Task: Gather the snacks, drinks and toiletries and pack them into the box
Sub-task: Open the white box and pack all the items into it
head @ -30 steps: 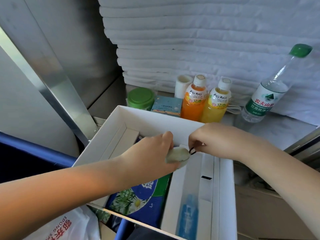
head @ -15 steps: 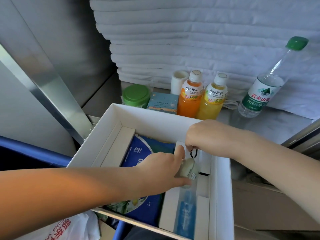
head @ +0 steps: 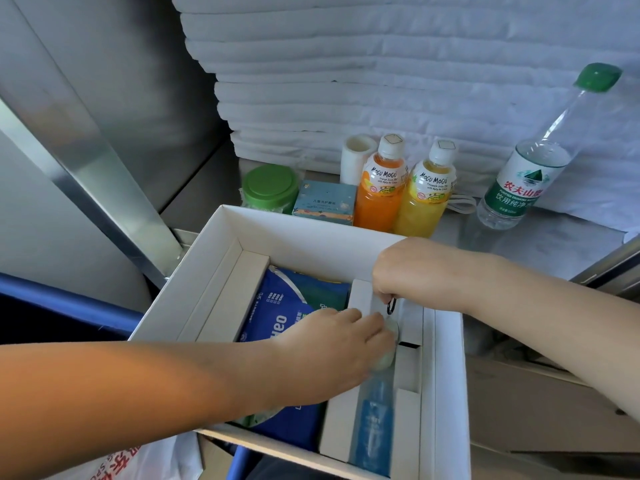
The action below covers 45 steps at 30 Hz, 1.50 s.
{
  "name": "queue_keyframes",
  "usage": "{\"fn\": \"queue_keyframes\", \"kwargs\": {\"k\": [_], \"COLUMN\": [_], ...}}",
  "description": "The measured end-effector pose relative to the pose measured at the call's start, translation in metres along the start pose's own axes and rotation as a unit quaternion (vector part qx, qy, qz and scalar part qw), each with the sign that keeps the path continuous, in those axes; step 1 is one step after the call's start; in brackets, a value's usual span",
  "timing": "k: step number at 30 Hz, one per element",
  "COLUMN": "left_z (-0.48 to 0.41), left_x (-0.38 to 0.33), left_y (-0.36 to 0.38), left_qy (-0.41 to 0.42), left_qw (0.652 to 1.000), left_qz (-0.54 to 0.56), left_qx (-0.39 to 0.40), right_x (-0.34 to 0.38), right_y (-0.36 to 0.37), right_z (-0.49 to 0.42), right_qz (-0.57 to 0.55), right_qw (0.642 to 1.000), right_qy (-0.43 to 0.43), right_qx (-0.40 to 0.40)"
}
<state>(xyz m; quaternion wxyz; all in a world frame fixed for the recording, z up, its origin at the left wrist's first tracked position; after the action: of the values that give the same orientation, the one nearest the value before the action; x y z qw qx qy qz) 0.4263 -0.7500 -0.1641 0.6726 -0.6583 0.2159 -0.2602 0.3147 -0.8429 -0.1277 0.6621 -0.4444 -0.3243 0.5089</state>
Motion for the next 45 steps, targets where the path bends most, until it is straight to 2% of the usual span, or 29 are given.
{"fn": "queue_keyframes", "kwargs": {"k": [3,11,15,19,23,28,32,35,38,41,45], "left_z": [-0.002,-0.005,-0.001,0.002,0.003,0.002,-0.003,-0.012,-0.016,-0.018,-0.018], "left_x": [0.000,0.003,0.009,0.012,0.015,0.018,0.014,0.016,0.020,0.022,0.022], "left_y": [0.005,0.003,0.001,0.003,0.002,0.000,-0.001,0.005,0.012,0.013,0.016], "left_qy": [0.043,0.026,0.018,0.020,0.024,0.022,0.007,-0.001,-0.010,-0.015,-0.018], "left_qw": [0.999,0.997,0.995,0.994,0.993,0.994,0.994,0.990,0.985,0.983,0.983], "left_qz": [-0.022,-0.018,0.028,0.038,0.058,0.059,0.088,0.079,0.066,0.082,0.084], "left_qx": [0.012,0.065,0.091,0.102,0.102,0.091,0.068,0.120,0.160,0.161,0.161], "right_x": [0.000,0.003,-0.002,-0.003,-0.001,-0.010,-0.010,-0.005,-0.004,-0.005,-0.008], "right_y": [0.000,0.002,0.008,0.004,-0.005,-0.027,-0.037,-0.038,-0.027,-0.009,-0.005], "right_z": [0.001,-0.002,0.001,0.009,0.020,0.041,0.046,0.043,0.035,0.030,0.027], "right_qz": [0.024,0.101,0.030,-0.034,-0.063,-0.117,-0.137,-0.087,-0.053,-0.084,-0.090], "right_qw": [1.000,0.991,0.999,0.998,0.995,0.984,0.953,0.937,0.955,0.966,0.966], "right_qy": [-0.007,-0.045,0.018,0.060,0.075,0.085,0.072,0.038,0.042,0.070,0.085], "right_qx": [0.015,0.078,0.008,0.011,-0.017,-0.107,-0.260,-0.337,-0.289,-0.235,-0.227]}}
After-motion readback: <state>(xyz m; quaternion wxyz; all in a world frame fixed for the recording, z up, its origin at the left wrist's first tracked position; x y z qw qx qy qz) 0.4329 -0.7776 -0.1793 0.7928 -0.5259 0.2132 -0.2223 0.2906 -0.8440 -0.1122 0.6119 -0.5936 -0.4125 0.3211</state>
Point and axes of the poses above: each hand's wrist, its own z-axis away from the middle knuckle, its own y-axis out of the palm, x = y × z, the point moved 3 cm from there along -z, towards the middle knuckle, and after that the axes turned 14 degrees about -y, right-handed, at the moved point
